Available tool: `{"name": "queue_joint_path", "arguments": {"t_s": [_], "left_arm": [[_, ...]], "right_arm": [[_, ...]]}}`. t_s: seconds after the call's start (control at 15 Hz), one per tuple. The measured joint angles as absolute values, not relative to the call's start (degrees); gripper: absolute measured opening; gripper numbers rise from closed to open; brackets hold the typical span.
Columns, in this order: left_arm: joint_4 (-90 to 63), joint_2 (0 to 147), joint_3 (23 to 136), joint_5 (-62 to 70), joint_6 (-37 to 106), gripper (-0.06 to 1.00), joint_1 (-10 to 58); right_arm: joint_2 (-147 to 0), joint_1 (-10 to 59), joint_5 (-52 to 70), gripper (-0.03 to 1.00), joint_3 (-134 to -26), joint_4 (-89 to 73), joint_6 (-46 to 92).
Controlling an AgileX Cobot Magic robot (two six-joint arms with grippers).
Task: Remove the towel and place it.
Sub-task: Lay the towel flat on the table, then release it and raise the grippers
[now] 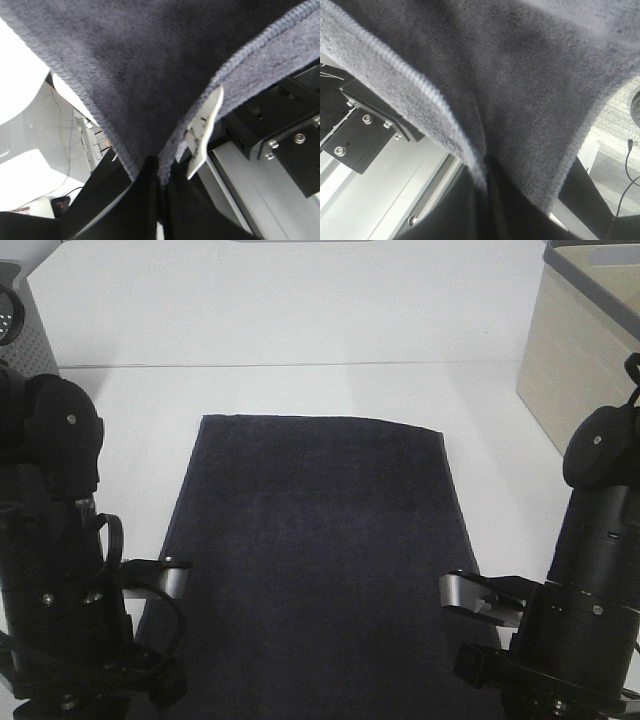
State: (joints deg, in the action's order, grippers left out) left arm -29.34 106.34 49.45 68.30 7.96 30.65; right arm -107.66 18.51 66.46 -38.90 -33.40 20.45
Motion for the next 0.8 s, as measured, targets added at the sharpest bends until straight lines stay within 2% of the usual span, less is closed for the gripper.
{"name": "queue_joint_path", "arguments": {"t_s": [0.07, 0.2, 0.27, 0.4, 0.47, 0.53, 0.8], "left_arm": [[-30.19, 106.34, 49.45, 68.30, 7.96, 0.01, 30.65], [-31.23, 106.34, 49.45, 68.70, 7.96, 0.12, 30.65], [-31.28, 106.34, 49.45, 68.98, 7.96, 0.22, 30.65], [-31.28, 106.34, 49.45, 69.16, 7.62, 0.46, 30.65], [-31.28, 106.34, 49.45, 69.16, 7.28, 0.59, 30.65], [-31.28, 106.34, 49.45, 69.16, 7.10, 0.67, 30.65], [-31.40, 106.05, 49.45, 69.21, 7.33, 0.73, 30.65]], "right_arm": [[-107.66, 18.51, 66.46, 0.08, -38.90, -33.75, 20.91], [-107.66, 18.51, 66.46, 0.20, -38.90, -34.89, 22.06], [-107.66, 18.51, 66.52, 0.29, -38.90, -35.41, 22.92], [-107.66, 18.51, 67.32, 0.48, -38.90, -35.92, 23.38], [-107.66, 18.51, 67.67, 0.54, -38.90, -35.92, 23.38], [-107.66, 18.51, 67.67, 0.58, -38.90, -35.92, 23.38], [-107.66, 18.51, 69.04, 0.61, -39.36, -35.75, 23.32]]}}
